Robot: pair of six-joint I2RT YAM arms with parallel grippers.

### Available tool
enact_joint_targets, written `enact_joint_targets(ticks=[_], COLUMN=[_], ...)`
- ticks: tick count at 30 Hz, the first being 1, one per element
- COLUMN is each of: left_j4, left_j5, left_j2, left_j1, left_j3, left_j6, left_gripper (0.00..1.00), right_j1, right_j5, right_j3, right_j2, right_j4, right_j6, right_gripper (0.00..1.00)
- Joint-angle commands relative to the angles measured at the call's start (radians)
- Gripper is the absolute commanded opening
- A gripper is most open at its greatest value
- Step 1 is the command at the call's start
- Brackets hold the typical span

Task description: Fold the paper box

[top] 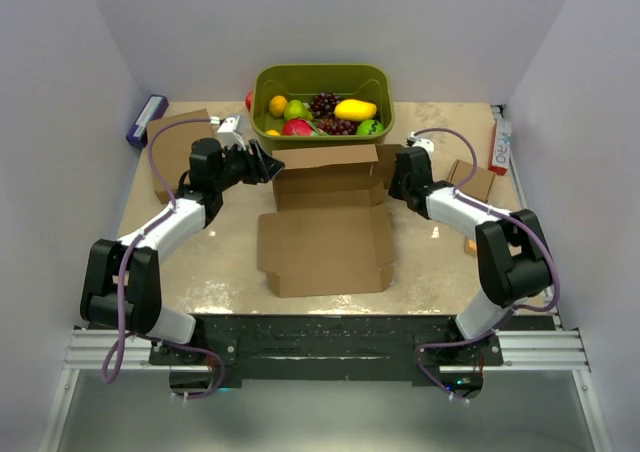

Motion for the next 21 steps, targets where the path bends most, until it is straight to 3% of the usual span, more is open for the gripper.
enact_joint_targets(ticks=[1, 14, 21], left_j4=[-0.01, -0.01, -0.007], left_j5=[-0.001, 0.005, 0.005], left_j2=[0.005, 0.005, 0.004], left_j1=[0.002, 0.002, 0.002], left_j3=[0.009, 0.012, 0.012], left_j6=[0.018, 0.016, 0.015], left_gripper=[0.54, 0.54, 0.54], right_j1=[0.004, 0.004, 0.012], right_j5=[-0.072, -0.33, -0.378], right_j3=[0.0, -0.058, -0.089], right_j2=[0.039, 0.087, 0.131], right_j4=[0.102, 0.277, 0.329], right_j6=[-0.01, 0.077, 0.114], right_gripper=[0.09, 0.09, 0.08])
